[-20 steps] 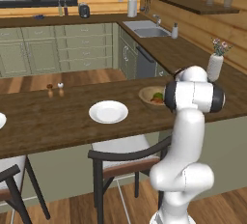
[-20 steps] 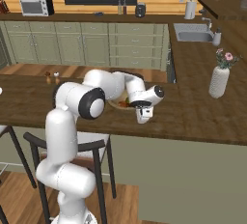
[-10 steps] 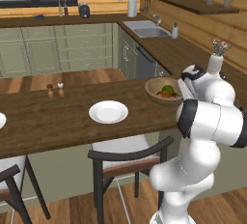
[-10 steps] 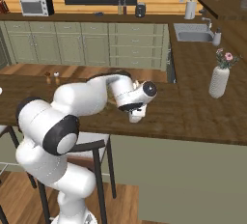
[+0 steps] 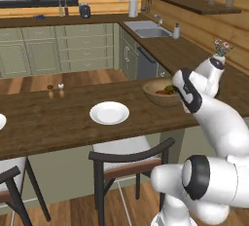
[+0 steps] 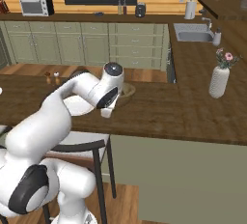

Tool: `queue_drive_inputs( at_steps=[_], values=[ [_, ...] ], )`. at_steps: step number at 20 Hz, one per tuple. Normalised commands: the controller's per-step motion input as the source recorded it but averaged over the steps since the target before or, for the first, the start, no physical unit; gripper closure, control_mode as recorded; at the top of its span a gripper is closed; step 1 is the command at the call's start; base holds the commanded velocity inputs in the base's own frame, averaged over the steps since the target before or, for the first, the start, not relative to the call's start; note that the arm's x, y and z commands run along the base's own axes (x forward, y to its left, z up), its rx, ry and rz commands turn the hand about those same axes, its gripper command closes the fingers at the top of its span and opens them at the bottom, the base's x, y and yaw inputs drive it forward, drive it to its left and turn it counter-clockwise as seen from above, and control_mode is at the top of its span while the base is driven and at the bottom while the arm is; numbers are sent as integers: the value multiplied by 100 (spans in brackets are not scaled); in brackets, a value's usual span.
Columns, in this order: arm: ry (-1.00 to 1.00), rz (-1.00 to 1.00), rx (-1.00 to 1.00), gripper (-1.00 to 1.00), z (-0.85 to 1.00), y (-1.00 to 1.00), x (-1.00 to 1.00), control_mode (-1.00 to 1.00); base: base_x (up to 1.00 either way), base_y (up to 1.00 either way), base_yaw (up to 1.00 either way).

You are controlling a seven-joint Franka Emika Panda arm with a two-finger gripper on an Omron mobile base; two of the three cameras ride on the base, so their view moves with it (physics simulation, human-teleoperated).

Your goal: Pick the chicken drumstick and lime from their plates and place them in the bowl. Then put the bowl in the fridge.

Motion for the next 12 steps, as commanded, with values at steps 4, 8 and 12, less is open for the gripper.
queue_drive_inputs(
  at_steps=[4, 8, 12],
  values=[
    [8, -10, 5, 100, 66, 58, -96, -100, 0, 0, 0],
    [-11, -6, 9, 100, 35, 30, -93, -100, 0, 0, 0],
    [-13, -4, 4, 100, 37, 40, -75, -100, 0, 0, 0]
  ],
)
